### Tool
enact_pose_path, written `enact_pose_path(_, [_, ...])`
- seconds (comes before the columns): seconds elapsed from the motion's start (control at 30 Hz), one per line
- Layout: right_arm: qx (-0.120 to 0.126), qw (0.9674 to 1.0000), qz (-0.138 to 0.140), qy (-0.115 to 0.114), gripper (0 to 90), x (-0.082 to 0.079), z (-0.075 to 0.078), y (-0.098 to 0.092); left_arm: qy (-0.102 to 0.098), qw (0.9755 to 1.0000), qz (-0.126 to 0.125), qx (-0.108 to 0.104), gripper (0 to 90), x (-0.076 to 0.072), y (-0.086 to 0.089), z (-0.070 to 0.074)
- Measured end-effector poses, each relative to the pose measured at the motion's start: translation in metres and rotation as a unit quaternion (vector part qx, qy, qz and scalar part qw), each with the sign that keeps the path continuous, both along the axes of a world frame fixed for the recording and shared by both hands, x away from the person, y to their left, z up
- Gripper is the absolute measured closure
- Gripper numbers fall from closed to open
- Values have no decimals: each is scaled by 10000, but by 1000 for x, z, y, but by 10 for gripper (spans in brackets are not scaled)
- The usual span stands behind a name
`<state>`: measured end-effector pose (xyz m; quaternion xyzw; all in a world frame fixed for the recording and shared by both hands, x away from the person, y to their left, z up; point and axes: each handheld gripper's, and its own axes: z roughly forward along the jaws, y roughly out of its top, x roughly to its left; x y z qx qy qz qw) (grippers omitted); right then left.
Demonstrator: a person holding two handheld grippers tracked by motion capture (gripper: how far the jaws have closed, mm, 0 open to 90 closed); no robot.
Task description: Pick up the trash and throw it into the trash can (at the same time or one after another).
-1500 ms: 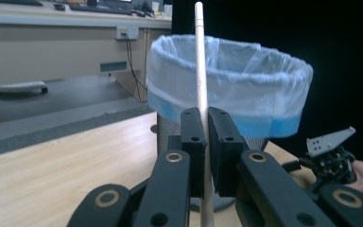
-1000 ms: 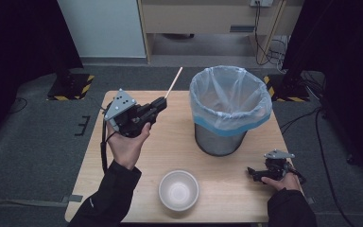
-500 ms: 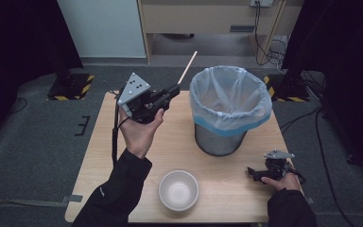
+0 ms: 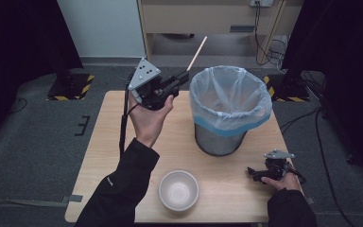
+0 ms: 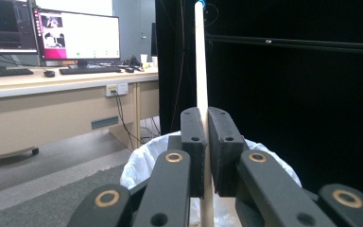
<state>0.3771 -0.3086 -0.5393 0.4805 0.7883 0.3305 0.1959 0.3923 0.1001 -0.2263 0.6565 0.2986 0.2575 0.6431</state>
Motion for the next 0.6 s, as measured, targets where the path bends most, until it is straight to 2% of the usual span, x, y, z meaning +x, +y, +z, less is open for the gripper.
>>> enact_pose_path(0.5, [6, 10000, 4, 16, 7, 0, 0, 0, -163, 9998, 27, 61, 853, 19, -23, 18])
enact_pose_path(0.6, [6, 10000, 4, 17, 7, 0, 0, 0, -197, 9997, 47, 141, 853, 25, -31, 20])
